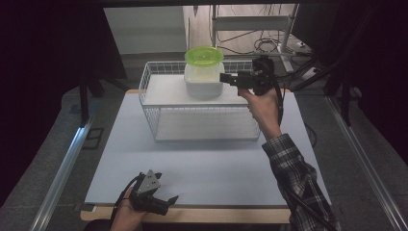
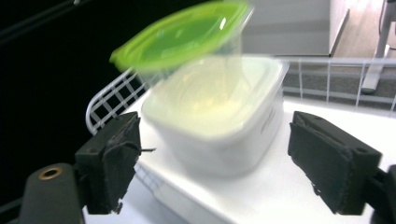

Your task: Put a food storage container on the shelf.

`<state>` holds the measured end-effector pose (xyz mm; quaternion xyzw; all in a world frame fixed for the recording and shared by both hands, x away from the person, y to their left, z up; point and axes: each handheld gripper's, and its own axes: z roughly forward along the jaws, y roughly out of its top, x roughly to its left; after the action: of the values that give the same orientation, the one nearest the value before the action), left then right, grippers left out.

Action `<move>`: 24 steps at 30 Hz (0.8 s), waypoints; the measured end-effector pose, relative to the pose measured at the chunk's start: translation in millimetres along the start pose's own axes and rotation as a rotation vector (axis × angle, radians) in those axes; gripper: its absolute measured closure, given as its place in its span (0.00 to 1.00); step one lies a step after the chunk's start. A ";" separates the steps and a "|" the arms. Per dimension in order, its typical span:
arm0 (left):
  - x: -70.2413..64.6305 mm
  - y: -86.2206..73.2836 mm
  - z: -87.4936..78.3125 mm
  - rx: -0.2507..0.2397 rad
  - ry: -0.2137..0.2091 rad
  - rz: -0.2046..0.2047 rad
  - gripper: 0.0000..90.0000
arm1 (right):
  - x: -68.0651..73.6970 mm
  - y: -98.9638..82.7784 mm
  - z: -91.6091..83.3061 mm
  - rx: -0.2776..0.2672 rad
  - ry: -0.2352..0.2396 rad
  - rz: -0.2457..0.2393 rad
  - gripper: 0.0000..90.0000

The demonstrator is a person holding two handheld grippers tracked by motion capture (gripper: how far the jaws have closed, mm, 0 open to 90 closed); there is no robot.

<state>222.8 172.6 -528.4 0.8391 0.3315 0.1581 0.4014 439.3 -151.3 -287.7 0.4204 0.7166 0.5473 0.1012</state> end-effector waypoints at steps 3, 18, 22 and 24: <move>0.6 -0.2 -0.2 -0.004 0.001 -0.006 0.04 | 3.6 -17.2 -8.9 0.004 0.012 -0.048 0.16; 0.5 -0.6 0.3 0.004 0.008 0.004 0.03 | 6.7 -138.7 -39.3 0.121 0.012 -0.181 0.05; 0.6 -0.8 0.9 0.006 0.009 0.003 0.03 | 0.8 -163.5 -43.8 0.137 0.004 -0.178 0.04; 0.7 -0.9 1.2 0.004 0.010 0.002 0.03 | -1.7 -175.5 -45.6 0.148 0.001 -0.171 0.04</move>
<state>223.6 172.8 -529.9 0.8393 0.3332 0.1620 0.3979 326.5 -192.7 -423.6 0.3635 0.7883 0.4827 0.1160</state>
